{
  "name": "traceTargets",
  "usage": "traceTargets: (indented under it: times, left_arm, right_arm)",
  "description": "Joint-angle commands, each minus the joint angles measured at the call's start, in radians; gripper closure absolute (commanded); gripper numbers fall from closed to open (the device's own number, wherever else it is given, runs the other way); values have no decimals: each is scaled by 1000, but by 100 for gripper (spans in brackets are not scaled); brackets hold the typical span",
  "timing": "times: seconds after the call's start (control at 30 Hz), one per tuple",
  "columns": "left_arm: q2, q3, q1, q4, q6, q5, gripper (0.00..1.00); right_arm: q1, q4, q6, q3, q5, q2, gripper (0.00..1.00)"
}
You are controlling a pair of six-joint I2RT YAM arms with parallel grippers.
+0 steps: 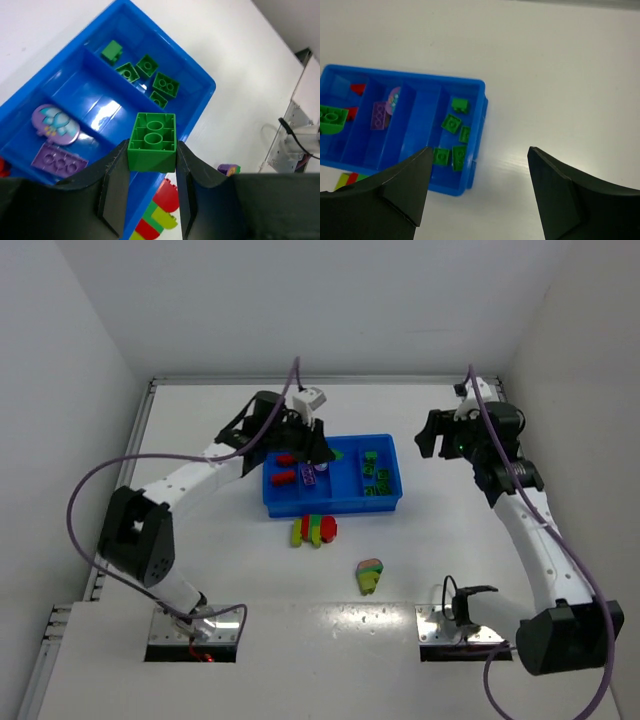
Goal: Sort the legos into containers by color
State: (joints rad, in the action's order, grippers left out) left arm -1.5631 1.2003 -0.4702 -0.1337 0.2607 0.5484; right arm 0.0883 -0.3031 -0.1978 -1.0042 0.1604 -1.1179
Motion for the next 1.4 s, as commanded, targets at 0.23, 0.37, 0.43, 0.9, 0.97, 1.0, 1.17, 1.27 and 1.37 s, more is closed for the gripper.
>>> traceTargets:
  times: [0.23, 0.37, 0.43, 0.9, 0.97, 1.0, 1.17, 1.27, 1.37]
  left_arm:
    - [-432, 439, -157, -64, -44, -97, 84]
    - [-552, 541, -176, -75, -44, -111, 80]
    - [-584, 564, -186, -87, -44, -134, 72]
    - [-465, 535, -186, -96, -54, -151, 31]
    - [-329, 465, -176, -96, -54, -195, 31]
    - [-277, 434, -159, -87, -54, -209, 31]
    - [3, 248, -26, -64, -44, -159, 28]
    - [103, 210, 97, -199, -122, 27, 26]
    - [165, 197, 200, -343, -207, 191, 26]
  right_arm:
    - [-191, 5, -28, 110, 212, 113, 23]
    - [-213, 16, -38, 128, 269, 113, 23]
    - [-213, 16, -38, 128, 281, 113, 23]
    - [-197, -65, 61, 118, 435, 70, 23]
    - [-170, -146, 127, 93, 479, 52, 27]
    - [-153, -174, 150, 93, 479, 41, 28]
    - [31, -355, 503, 102, 513, 41, 27]
    - [113, -528, 784, 47, 525, -8, 26]
    - [145, -717, 995, -31, 551, -83, 26]
